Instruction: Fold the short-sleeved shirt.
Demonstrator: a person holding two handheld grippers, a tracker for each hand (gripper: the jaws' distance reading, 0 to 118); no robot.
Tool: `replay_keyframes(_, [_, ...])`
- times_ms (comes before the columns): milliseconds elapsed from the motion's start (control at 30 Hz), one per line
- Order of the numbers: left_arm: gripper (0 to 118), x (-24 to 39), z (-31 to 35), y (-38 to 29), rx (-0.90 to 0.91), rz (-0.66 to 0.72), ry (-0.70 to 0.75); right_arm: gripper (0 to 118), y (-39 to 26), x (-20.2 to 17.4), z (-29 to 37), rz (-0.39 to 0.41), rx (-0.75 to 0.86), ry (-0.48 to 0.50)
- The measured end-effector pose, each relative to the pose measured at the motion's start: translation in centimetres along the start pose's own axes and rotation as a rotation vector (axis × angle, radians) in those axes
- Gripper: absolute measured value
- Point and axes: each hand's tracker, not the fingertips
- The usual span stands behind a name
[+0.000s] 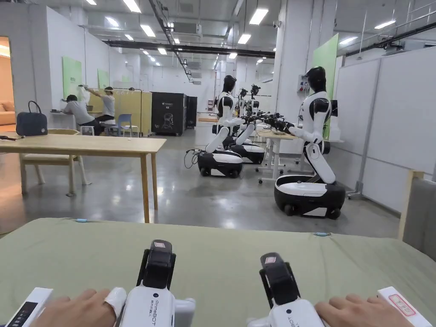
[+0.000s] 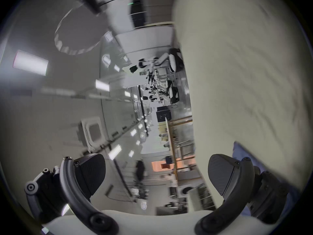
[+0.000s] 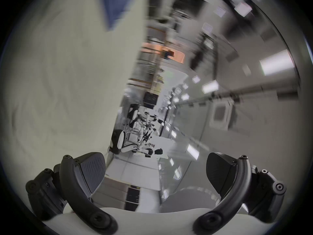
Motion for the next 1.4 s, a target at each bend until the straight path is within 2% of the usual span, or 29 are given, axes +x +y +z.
replay_keyframes(67, [117, -1.1, -0.1, -0.9, -0.007, 0.216, -0.059, 118, -0.6, 0.4, -0.4, -0.144, -0.041, 0.026])
replay_keyframes(133, [117, -4.3, -0.1, -2.4, -0.045, 0.605, -0.131, 118, -1.7, 2.3, -0.8, -0.348, -0.14, -0.033])
replay_keyframes(200, [117, -8.0, -0.1, -5.2, -0.046, 1.08, -0.229, 118, -3.3, 5.3, -0.4, -0.69, -0.228, -0.068])
replay_keyframes(233, [118, -8.9, -0.2, -6.1, -0.044, 1.251, -0.272, 118, -3.9, 6.6, -0.3, -0.901, -0.257, -0.06])
replay_keyframes(300, [118, -10.0, -0.1, -7.8, -0.005, 1.585, -0.258, 118, -6.0, 9.7, 2.1, -1.412, -0.245, -0.007])
replay_keyframes(367, [118, -9.7, 0.8, -8.6, 0.026, 1.801, -0.181, 118, -7.5, 9.6, 3.9, -1.828, -0.193, 0.054])
replay_keyframes(400, [118, -9.2, 1.3, -8.3, -0.017, 1.833, -0.14, 118, -8.0, 8.6, 3.9, -1.975, -0.163, 0.075])
replay_keyframes(433, [118, -8.7, 1.7, -8.0, -0.067, 1.843, -0.108, 118, -8.3, 7.6, 3.9, -2.071, -0.127, 0.072])
replay_keyframes(467, [118, -7.9, 2.4, -7.5, -0.096, 1.834, -0.089, 118, -8.2, 6.9, 4.7, -2.117, -0.106, 0.03])
replay_keyframes(500, [118, -7.4, 2.9, -7.3, -0.076, 1.817, -0.094, 118, -8.1, 6.6, 5.2, -2.131, -0.108, -0.004])
replay_keyframes(533, [118, -7.0, 3.3, -7.2, -0.067, 1.814, -0.091, 118, -8.2, 6.6, 5.3, -2.102, -0.116, -0.012])
replay_keyframes(633, [118, -6.6, 3.6, -7.3, -0.038, 1.794, -0.101, 118, -8.4, 6.7, 4.7, -2.015, -0.147, 0.012])
replay_keyframes(767, [118, -6.6, 3.6, -7.7, -0.031, 1.818, -0.115, 118, -8.6, 6.7, 3.8, -2.045, -0.15, 0.074])
replay_keyframes(900, [115, -6.7, 3.4, -7.7, -0.039, 1.828, -0.15, 118, -8.3, 6.3, 3.5, -2.042, -0.164, 0.113])
replay_keyframes(933, [96, -6.7, 3.3, -7.6, -0.038, 1.829, -0.16, 104, -8.1, 6.3, 3.5, -2.041, -0.169, 0.115])
replay_keyframes(967, [49, -6.6, 3.3, -7.6, -0.031, 1.834, -0.178, 62, -8.0, 6.3, 3.5, -2.036, -0.177, 0.113])
replay_keyframes(1000, [0, -6.5, 3.2, -7.6, -0.028, 1.837, -0.19, 7, -8.0, 6.4, 3.5, -2.025, -0.19, 0.104])
replay_keyframes(1033, [0, -6.5, 3.3, -7.6, -0.021, 1.847, -0.211, 1, -8.1, 6.4, 3.6, -2.024, -0.183, 0.11])
replay_keyframes(1067, [0, -6.4, 3.3, -7.7, -0.007, 1.86, -0.241, 1, -8.3, 6.5, 3.9, -2.03, -0.161, 0.115])
replay_keyframes(1100, [0, -6.4, 3.0, -7.5, -0.021, 1.86, -0.239, 1, -8.2, 6.6, 3.6, -2.029, -0.199, 0.112])
replay_keyframes(1133, [0, -6.9, 2.8, -7.3, -0.043, 1.844, -0.225, 1, -8.0, 6.7, 3.5, -1.976, -0.338, 0.076])
replay_keyframes(1233, [0, -7.4, 3.2, -7.4, -0.031, 1.847, -0.264, 1, -8.4, 6.6, 3.8, -2.021, -0.242, 0.101])
replay_keyframes(1400, [0, -6.9, 3.0, -8.7, -0.062, 1.834, -0.243, 1, -6.9, 7.3, 3.2, -1.99, -0.236, 0.106])
